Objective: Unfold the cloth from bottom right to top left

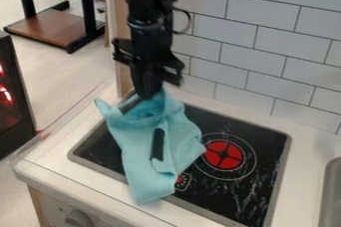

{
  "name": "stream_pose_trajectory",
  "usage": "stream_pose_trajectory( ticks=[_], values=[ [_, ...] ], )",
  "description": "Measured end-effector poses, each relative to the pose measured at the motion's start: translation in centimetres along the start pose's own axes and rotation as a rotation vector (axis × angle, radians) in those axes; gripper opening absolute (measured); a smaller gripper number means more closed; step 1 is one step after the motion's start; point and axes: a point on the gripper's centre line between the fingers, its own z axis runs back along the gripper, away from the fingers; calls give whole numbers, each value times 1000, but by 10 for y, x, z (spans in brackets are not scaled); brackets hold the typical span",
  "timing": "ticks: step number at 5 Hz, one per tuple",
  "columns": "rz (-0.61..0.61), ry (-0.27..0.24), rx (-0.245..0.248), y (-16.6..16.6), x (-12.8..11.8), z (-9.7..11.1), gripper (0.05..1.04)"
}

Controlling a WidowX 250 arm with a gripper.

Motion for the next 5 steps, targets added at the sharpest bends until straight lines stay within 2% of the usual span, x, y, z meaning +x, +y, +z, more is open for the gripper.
stream_pose_trajectory(
  ticks=[1, 2, 3, 4, 5],
  values=[
    [8, -11, 40, 12, 22, -14, 51],
    [3, -38, 49, 17, 41, -34, 51],
    [-34, -80, 91, 18, 53, -60, 51],
    [-53, -90, 103, 21, 61, -82, 51],
    [-54, -81, 118, 25, 68, -89, 73]
  ],
)
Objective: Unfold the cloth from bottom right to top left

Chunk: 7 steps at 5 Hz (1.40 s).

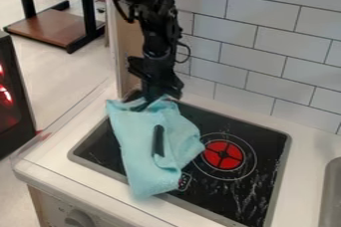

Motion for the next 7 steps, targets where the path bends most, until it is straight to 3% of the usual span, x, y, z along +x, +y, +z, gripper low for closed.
stream_pose_trajectory(
  ticks=[1, 3, 4, 6, 7],
  values=[
    [14, 11, 17, 3, -1, 0, 227],
    [66, 37, -3, 7, -5, 21, 784],
    [81, 16, 1, 11, -1, 43, 1011],
    [106, -55, -7, 16, 7, 89, 1000],
    [96, -97, -58, 12, 7, 104, 999]
  ],
)
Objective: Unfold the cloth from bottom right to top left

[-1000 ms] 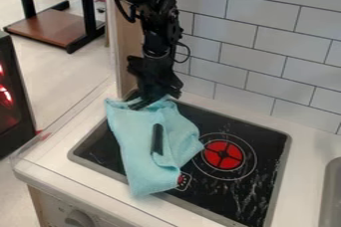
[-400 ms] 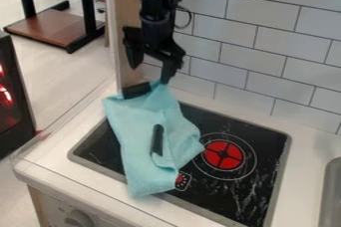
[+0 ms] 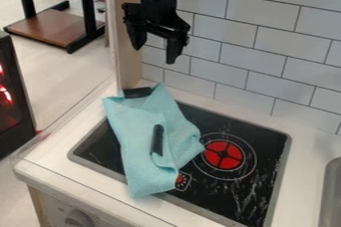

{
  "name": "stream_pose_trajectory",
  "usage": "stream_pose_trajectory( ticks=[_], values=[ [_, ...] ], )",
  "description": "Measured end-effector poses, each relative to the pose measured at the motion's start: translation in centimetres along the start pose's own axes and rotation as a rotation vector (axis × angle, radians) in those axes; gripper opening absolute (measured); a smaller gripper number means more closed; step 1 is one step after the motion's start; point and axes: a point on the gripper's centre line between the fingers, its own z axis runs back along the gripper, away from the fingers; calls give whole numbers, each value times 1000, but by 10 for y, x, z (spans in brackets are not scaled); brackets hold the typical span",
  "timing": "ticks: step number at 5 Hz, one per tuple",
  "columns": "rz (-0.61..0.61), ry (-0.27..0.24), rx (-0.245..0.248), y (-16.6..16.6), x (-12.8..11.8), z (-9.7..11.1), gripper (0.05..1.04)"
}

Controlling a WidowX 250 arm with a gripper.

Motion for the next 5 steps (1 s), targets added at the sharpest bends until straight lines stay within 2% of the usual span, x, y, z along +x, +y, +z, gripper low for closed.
stream_pose_trajectory(
  ticks=[5],
  values=[
    [4, -2, 3, 3, 0, 0, 999]
  ],
)
